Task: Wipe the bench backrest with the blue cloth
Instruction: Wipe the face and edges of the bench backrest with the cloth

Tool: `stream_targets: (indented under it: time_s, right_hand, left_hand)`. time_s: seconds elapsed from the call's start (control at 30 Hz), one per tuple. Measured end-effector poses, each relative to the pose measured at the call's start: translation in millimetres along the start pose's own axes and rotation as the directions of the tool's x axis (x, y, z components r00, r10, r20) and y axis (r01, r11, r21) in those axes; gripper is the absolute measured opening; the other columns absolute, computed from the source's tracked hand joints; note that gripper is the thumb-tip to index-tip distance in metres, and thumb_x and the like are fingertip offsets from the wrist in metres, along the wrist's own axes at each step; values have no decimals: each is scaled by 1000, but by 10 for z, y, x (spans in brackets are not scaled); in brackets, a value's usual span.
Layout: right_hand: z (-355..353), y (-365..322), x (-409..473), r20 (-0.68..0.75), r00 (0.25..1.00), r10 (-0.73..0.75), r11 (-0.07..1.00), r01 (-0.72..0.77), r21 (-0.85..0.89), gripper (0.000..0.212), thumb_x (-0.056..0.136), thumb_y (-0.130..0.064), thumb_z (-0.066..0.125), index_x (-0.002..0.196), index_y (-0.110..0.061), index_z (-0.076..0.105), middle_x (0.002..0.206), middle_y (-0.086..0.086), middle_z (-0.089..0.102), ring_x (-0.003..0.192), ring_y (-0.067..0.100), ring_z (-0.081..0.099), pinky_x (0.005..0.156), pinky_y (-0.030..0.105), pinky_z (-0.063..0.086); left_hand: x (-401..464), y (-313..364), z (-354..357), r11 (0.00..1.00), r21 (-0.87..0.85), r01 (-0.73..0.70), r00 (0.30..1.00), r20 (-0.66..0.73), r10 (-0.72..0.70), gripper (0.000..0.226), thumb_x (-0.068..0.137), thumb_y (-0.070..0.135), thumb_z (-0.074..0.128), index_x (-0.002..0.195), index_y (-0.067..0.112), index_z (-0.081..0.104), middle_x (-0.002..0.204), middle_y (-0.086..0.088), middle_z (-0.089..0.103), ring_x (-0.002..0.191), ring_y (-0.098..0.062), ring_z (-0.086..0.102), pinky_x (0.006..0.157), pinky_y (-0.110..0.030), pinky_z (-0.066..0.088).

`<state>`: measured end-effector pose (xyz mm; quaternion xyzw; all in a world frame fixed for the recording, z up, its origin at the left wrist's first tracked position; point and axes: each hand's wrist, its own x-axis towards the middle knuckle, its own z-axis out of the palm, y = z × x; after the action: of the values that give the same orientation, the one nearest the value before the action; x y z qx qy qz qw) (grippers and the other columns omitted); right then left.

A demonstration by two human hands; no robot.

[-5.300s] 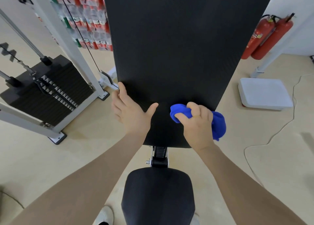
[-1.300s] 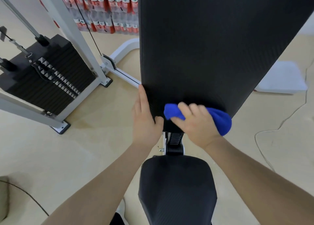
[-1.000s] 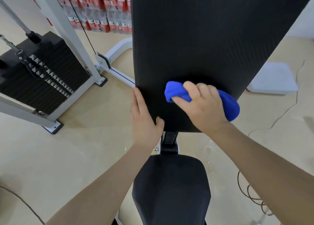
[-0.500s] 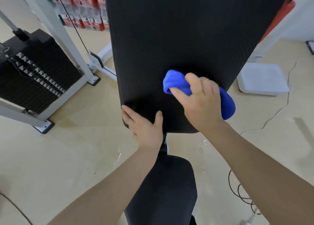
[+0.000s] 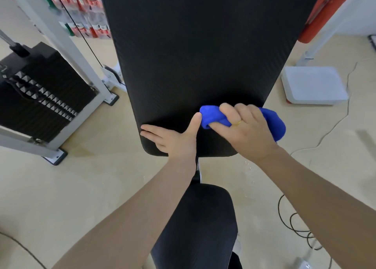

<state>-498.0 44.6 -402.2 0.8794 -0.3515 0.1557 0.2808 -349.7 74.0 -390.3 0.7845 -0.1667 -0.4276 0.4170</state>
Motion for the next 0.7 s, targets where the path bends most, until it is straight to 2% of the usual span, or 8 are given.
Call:
stream_targets:
  time_s: [0.07,0.17,0.3,0.37,0.43,0.53,0.6,0.7]
  right_hand:
    - [75,-6,-54,-82,990,110,993,-113,-32,37,82,-1,50,111,-22,53,112,11,39,86,29,43,75,39,35]
    - [219,-241,-323,12,971,237,971,-237,-27,50,74,4,49,114,-26,49,113,12,36,85,30,39,74,39,32]
    - [163,-288,-480,210,976,51,998,-55,14,53,61,4,59,106,-24,63,112,12,38,81,31,51,72,41,44]
    - [71,-128,-365,162,987,7,1000,-6,-6,45,65,3,56,101,-22,65,112,12,39,83,32,50,73,42,42]
    - [23,47,-200,4,994,108,994,-108,-15,41,72,2,47,102,-24,61,113,10,38,87,31,43,74,41,35]
    - [75,214,-135,-160,966,203,979,-206,-4,44,76,0,51,109,-29,55,116,7,36,90,29,40,77,42,34]
    - [162,143,-240,-169,956,242,969,-247,-12,50,72,4,54,110,-30,53,115,7,35,89,28,40,78,42,37]
    - [294,-107,-497,-71,953,294,954,-297,-38,62,65,8,58,114,-30,49,115,10,33,87,29,39,75,44,40]
  left_hand:
    - [15,-21,12,1000,-10,9,1000,2,-9,127,67,51,73,143,19,-23,154,6,-24,144,-24,1,113,-43,15]
    - [24,-60,8,1000,31,5,1000,-6,-4,130,65,47,77,143,20,-24,154,6,-24,144,-27,-1,113,-46,15]
    - [48,-53,2,997,73,2,1000,-9,-2,130,66,39,79,143,18,-24,154,4,-22,143,-30,4,112,-45,17]
    - [52,-70,0,996,94,-9,1000,-17,11,131,65,38,80,143,17,-23,155,3,-21,143,-31,5,111,-45,18]
    - [62,-117,0,994,103,-23,999,-24,25,132,64,39,80,143,18,-23,155,3,-21,143,-31,4,114,-46,17]
    - [85,-161,23,995,84,-47,998,-31,49,132,63,37,81,143,19,-23,154,5,-21,144,-31,2,115,-48,16]
    - [97,-174,25,995,83,-52,998,-35,55,131,64,35,81,143,20,-22,154,6,-21,144,-30,4,115,-48,18]
    - [75,-203,16,992,105,-77,996,-33,81,130,65,35,81,144,19,-22,155,4,-20,144,-29,3,116,-47,17]
